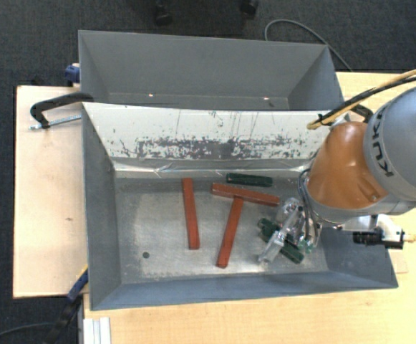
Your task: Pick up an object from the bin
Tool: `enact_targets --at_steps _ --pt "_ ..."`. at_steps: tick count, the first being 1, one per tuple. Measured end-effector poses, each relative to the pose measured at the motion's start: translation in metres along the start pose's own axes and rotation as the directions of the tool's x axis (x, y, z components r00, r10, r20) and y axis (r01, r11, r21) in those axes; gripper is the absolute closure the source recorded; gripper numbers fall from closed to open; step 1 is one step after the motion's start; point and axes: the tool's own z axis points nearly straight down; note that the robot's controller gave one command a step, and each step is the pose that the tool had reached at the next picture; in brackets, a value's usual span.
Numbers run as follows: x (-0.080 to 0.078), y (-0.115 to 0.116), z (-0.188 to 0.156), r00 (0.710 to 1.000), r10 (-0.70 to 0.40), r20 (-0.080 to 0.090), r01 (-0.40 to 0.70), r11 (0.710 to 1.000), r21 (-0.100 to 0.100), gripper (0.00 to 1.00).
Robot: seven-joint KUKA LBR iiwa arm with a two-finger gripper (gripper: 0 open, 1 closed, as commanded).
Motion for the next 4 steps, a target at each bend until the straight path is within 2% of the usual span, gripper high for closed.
enact_targets --at_steps 1,2,3,4 --pt "0.000 0.001 0.000 1.000 -0.001 0.002 0.001 1.000 0.000 0.00" --pt "0.000 0.001 -0.001 1.000 -0.002 0.002 0.002 1.000 0.000 1.00" --pt "-0.001 0.002 -0.051 1.000 -0.003 0.010 0.003 1.000 -0.003 1.00" --pt "-0.003 0.004 -0.098 1.000 -0.005 0.011 0.005 1.000 -0.004 1.00"
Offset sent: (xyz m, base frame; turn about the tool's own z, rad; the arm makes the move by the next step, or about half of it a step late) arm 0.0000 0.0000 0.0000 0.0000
